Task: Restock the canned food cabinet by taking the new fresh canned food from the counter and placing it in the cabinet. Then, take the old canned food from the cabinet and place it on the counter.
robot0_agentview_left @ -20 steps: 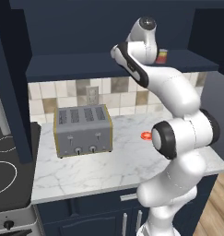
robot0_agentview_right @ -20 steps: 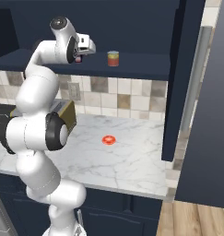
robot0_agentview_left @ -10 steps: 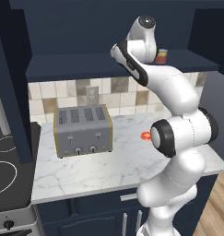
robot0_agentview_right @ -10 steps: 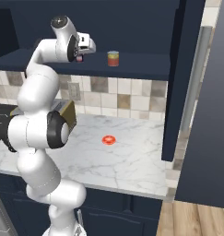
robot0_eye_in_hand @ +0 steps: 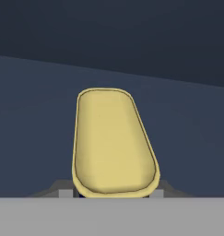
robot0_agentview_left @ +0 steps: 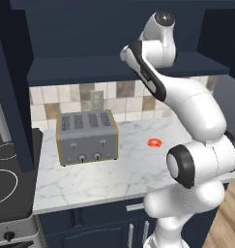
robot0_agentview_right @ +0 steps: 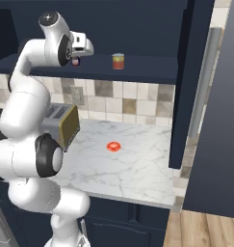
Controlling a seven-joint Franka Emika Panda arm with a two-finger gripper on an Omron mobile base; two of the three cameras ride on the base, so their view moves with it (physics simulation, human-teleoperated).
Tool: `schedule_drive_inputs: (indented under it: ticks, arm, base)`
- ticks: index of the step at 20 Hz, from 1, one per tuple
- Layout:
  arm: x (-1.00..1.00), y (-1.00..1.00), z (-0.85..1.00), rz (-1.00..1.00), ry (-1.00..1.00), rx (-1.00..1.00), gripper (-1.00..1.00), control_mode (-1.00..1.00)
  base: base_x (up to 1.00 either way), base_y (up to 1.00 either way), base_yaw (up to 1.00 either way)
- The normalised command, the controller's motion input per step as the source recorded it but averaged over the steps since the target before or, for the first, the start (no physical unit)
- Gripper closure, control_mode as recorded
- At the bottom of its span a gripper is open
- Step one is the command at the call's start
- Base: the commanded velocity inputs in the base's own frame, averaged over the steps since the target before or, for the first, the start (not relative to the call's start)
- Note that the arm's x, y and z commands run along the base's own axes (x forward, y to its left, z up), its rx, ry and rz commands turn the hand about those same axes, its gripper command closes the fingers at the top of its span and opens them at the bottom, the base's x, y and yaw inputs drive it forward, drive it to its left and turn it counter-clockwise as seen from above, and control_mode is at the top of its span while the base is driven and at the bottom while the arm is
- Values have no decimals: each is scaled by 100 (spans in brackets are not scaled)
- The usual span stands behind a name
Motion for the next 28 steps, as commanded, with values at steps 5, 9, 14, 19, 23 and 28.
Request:
schedule_drive_inputs:
  ticks: [5, 9, 14, 19, 23, 28]
  arm:
    - [-100, 0, 18, 2, 0, 0, 100, -100]
    - [-100, -15, 8, 6, 0, 0, 100, -100]
    - [-100, -32, -3, 18, 2, 0, 100, -100]
    - [-100, -48, -64, 20, 32, -2, 100, -100]
    - [-100, -34, -100, 14, 62, -23, 100, -100]
    - [-53, -39, -100, 7, 49, -21, 100, -100]
  base:
    - [0, 0, 0]
    - [0, 0, 0]
    - [0, 0, 0]
    - [0, 0, 0]
    - [0, 0, 0]
    - [0, 0, 0]
